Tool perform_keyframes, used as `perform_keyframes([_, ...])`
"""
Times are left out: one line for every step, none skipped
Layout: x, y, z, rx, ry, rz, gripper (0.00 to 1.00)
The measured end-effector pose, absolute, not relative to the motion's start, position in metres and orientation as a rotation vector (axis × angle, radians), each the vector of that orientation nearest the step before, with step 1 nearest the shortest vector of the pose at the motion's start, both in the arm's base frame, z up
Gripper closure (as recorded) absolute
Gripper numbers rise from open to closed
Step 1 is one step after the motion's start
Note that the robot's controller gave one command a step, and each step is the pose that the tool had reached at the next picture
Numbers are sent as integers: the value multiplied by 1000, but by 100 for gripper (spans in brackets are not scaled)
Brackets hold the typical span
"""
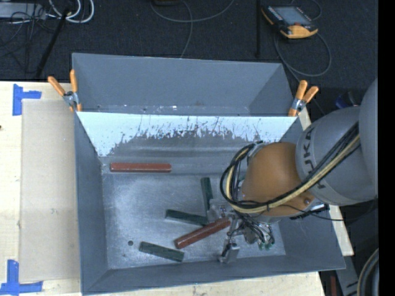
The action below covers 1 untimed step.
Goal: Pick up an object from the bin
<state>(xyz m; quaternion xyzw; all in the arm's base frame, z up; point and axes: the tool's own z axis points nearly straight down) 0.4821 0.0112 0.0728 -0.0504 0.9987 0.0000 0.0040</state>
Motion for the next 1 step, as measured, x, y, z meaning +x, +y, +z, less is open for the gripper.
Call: perform_keyframes([480, 11, 72, -161, 3138, 0, 100])
